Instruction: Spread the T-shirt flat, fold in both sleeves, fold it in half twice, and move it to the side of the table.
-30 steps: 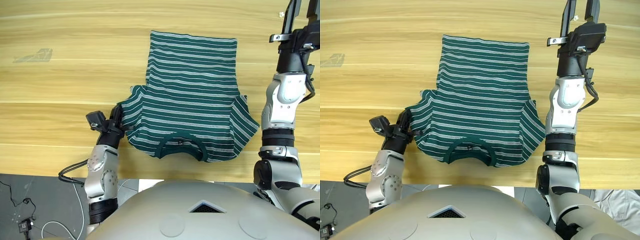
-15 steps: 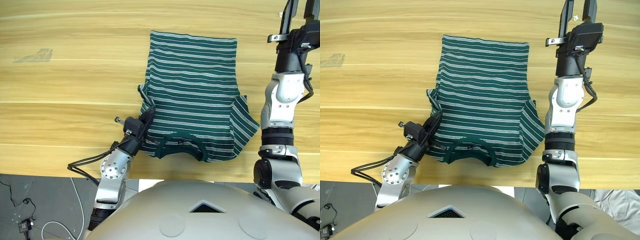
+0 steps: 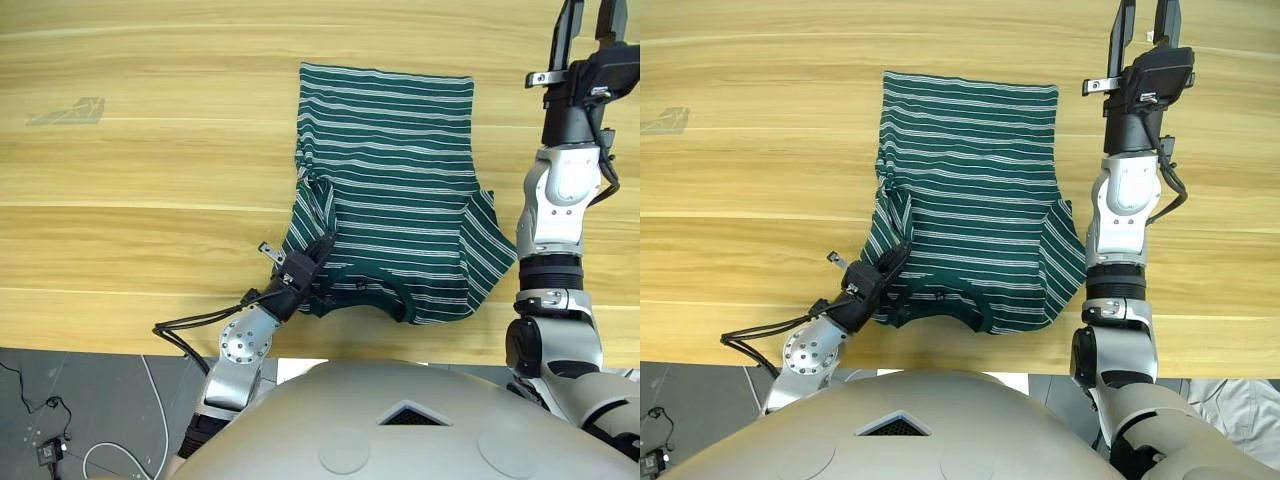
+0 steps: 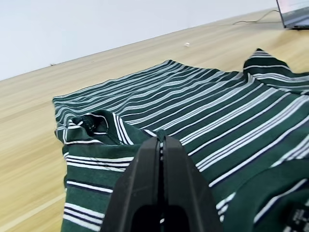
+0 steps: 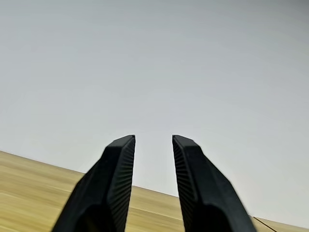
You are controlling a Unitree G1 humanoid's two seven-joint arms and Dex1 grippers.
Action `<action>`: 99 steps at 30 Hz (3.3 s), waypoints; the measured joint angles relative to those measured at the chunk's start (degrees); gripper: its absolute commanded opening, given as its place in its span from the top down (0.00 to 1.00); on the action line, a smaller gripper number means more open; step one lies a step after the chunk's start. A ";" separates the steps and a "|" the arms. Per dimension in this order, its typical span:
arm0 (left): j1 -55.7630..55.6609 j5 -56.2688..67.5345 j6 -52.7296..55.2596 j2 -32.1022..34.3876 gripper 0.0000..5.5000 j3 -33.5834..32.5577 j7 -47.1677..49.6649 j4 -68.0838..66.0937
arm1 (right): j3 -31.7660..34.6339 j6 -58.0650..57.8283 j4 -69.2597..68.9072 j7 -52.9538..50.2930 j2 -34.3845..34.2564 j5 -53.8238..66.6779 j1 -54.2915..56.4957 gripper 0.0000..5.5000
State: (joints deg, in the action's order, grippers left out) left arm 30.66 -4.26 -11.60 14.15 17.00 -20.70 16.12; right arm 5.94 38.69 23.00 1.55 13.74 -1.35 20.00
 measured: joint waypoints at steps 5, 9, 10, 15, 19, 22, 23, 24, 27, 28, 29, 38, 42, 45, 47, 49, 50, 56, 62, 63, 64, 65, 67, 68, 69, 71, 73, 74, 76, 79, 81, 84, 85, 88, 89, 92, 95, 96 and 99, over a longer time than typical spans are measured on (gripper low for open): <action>-0.27 -0.51 -0.18 0.72 0.85 0.52 0.11 -0.09 | -0.26 0.07 0.63 0.00 -0.09 -0.04 0.52 0.74; -0.42 -1.29 -1.22 1.48 0.74 1.79 -0.20 -0.09 | -0.67 0.28 0.91 0.00 -0.18 -0.08 0.55 0.74; -0.42 -1.31 -1.24 1.53 0.71 1.95 -0.20 -0.09 | -0.73 0.32 0.97 0.00 -0.18 -0.08 0.55 0.74; -0.42 -1.10 -1.85 1.78 0.58 2.92 -0.94 -0.09 | -1.05 0.83 1.44 0.00 -0.18 -0.10 0.59 0.74; -0.23 5.78 -1.70 0.96 0.54 2.63 -2.07 2.94 | -1.01 -0.21 0.32 2.29 -0.04 1.53 0.02 0.74; -1.60 19.02 1.99 -0.69 0.54 -2.97 -1.36 10.02 | -0.84 -6.52 -6.46 9.99 1.85 10.31 -6.19 0.74; -2.32 24.30 3.68 -1.17 0.54 -6.08 -0.05 12.70 | -0.50 -10.30 -9.38 13.99 3.38 14.44 -9.56 0.74; -3.00 29.47 4.93 -1.39 0.54 -9.86 1.72 14.96 | 0.45 -14.48 -11.51 18.02 5.27 18.77 -12.76 0.74; -5.29 42.00 7.45 -1.22 0.54 -22.77 7.31 17.79 | 4.46 -25.02 -13.85 28.27 12.56 27.22 -20.51 0.74; -6.05 43.57 8.03 -1.03 0.54 -25.91 8.73 17.68 | 5.26 -27.71 -14.26 31.47 14.17 29.46 -22.68 0.74; -7.03 44.97 8.56 -0.59 0.54 -29.62 10.41 16.95 | 5.50 -31.32 -14.46 36.24 16.20 31.80 -25.60 0.74; -6.54 40.12 11.54 -1.85 0.54 -34.96 14.15 12.98 | 4.45 -44.79 -8.53 62.23 25.38 34.42 -35.24 0.74; -6.56 38.75 12.47 -2.94 0.54 -34.62 14.58 12.99 | 3.07 -45.01 -5.50 65.45 25.74 31.58 -34.54 0.74; -6.59 38.12 12.90 -3.29 0.54 -34.58 14.58 13.00 | 3.00 -44.43 -3.91 66.83 26.64 30.30 -33.70 0.74; -6.59 37.99 13.07 -3.77 0.54 -34.49 14.58 12.99 | 2.97 -44.05 -3.15 67.36 27.22 29.58 -33.16 0.74; -6.59 37.58 13.46 -4.01 0.54 -34.19 14.57 12.99 | 3.01 -43.91 -2.93 68.09 27.45 29.23 -33.17 0.74; -6.60 37.56 13.56 -4.05 0.54 -34.00 14.53 12.99 | 3.05 -43.92 -2.91 68.49 27.47 29.22 -33.35 0.74; -6.55 36.70 13.97 -4.75 0.53 -33.74 14.19 12.99 | 3.21 -44.16 -3.21 70.55 28.82 29.14 -35.01 0.88; -6.50 35.76 14.03 -5.35 0.53 -33.19 13.38 12.99 | 3.21 -43.89 -2.61 70.57 29.20 28.09 -34.48 1.00; -6.50 35.59 14.03 -5.44 0.53 -32.90 13.35 12.99 | 3.22 -43.51 -1.98 70.64 29.20 28.09 -34.29 1.00; -6.50 35.46 14.03 -5.60 0.53 -32.76 13.27 12.99 | 3.23 -43.23 -1.69 70.65 29.20 28.06 -34.03 1.00; -6.49 35.40 14.03 -5.77 0.53 -32.68 13.10 12.98 | 3.23 -42.90 -1.31 70.65 29.20 28.00 -33.80 1.00; -6.49 34.97 14.03 -6.02 0.53 -32.32 12.88 12.95 | 3.22 -42.75 -1.04 70.65 29.20 27.76 -33.42 1.00; -6.49 34.78 14.03 -6.19 0.53 -32.20 12.79 12.85 | 3.22 -42.57 -1.08 70.65 29.20 27.60 -33.34 1.00; -6.50 34.73 14.03 -6.21 0.53 -32.16 12.74 12.75 | 3.22 -42.61 -1.27 70.68 29.20 27.59 -33.36 1.00; -6.52 34.24 14.06 -6.25 0.53 -31.99 12.63 12.18 | 3.19 -43.58 -3.21 71.16 29.09 27.83 -33.84 1.00; -6.62 34.06 14.06 -6.25 0.53 -31.92 12.40 11.81 | 3.55 -45.44 -6.79 72.17 28.49 30.15 -34.58 1.00; -6.67 33.80 14.06 -6.26 0.53 -31.84 12.29 11.57 | 3.74 -46.12 -8.08 72.36 28.44 30.92 -34.65 1.00; -6.71 33.73 14.06 -6.27 0.53 -31.72 12.16 11.12 | 4.61 -46.66 -11.67 72.22 28.34 32.34 -34.25 1.00; -6.75 33.31 14.04 -6.33 0.53 -31.10 11.37 10.91 | 3.56 -46.75 -15.50 70.88 27.77 31.49 -33.08 1.00; -6.75 33.03 14.04 -6.37 0.53 -30.52 11.09 10.64 | 1.84 -46.65 -17.30 70.14 26.90 29.98 -32.91 1.00; -6.73 32.49 14.04 -6.43 0.53 -30.01 10.60 10.30 | -0.94 -46.64 -18.90 69.30 25.63 28.42 -31.86 1.00; -6.74 32.41 14.04 -6.48 0.53 -29.79 10.49 10.08 | -1.96 -46.64 -19.69 69.02 25.08 27.89 -31.25 1.00; -6.76 31.49 14.04 -6.59 0.53 -29.45 10.26 9.48 | -4.18 -46.64 -21.80 68.31 23.95 27.02 -30.00 1.00; -6.76 31.48 14.04 -6.61 0.53 -29.45 10.23 9.36 | -4.35 -46.65 -22.27 68.23 23.62 27.02 -29.78 1.00; -6.81 31.48 14.03 -6.69 0.53 -29.51 10.13 8.88 | -4.68 -46.86 -23.89 67.95 23.07 27.10 -29.01 1.00; -6.82 31.45 14.02 -7.34 0.53 -29.24 10.00 8.58 | -5.82 -47.40 -24.25 67.35 22.27 27.03 -27.64 1.00; -6.82 31.45 14.02 -7.56 0.53 -28.82 9.79 8.55 | -6.56 -47.34 -24.11 67.21 22.09 26.64 -27.37 1.00; -6.80 31.45 14.02 -7.65 0.53 -28.50 9.22 8.54 | -8.64 -47.10 -23.13 66.96 21.88 24.41 -27.01 1.00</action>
State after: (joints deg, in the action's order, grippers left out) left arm 23.86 27.19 2.43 6.50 -11.51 -11.47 24.66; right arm -2.70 -8.41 -0.13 68.51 35.62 23.06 -7.00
